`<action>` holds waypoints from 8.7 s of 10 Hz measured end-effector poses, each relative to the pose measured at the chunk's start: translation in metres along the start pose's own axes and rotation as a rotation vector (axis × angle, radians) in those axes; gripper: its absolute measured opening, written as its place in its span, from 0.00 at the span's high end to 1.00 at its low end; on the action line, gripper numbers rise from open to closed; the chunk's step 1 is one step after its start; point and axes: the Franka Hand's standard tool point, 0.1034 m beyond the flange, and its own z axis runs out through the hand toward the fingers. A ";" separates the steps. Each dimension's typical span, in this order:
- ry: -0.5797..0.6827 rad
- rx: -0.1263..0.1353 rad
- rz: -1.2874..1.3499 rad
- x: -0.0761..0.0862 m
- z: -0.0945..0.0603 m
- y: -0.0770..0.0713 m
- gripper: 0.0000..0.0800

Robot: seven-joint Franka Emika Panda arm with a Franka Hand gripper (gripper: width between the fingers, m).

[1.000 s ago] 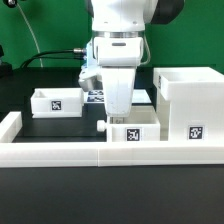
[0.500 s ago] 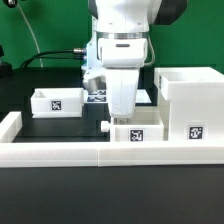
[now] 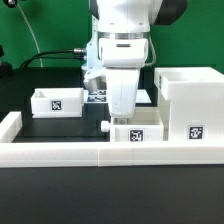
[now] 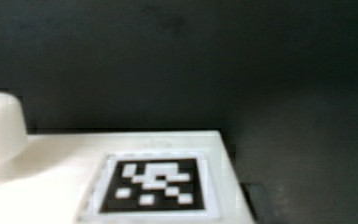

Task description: Assemble drawer

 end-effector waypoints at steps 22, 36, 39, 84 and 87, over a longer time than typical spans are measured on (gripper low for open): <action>0.001 -0.027 -0.009 0.001 0.004 -0.001 0.95; -0.008 -0.018 0.015 0.006 0.002 -0.005 0.95; -0.008 -0.016 0.015 0.006 0.004 -0.005 0.95; 0.208 0.068 -0.038 -0.073 -0.008 0.002 0.19; 0.218 0.096 0.013 -0.034 -0.006 -0.004 0.19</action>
Offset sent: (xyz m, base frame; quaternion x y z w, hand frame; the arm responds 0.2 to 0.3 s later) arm 0.0025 0.0158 0.0033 -0.0433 0.0069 0.0496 0.9978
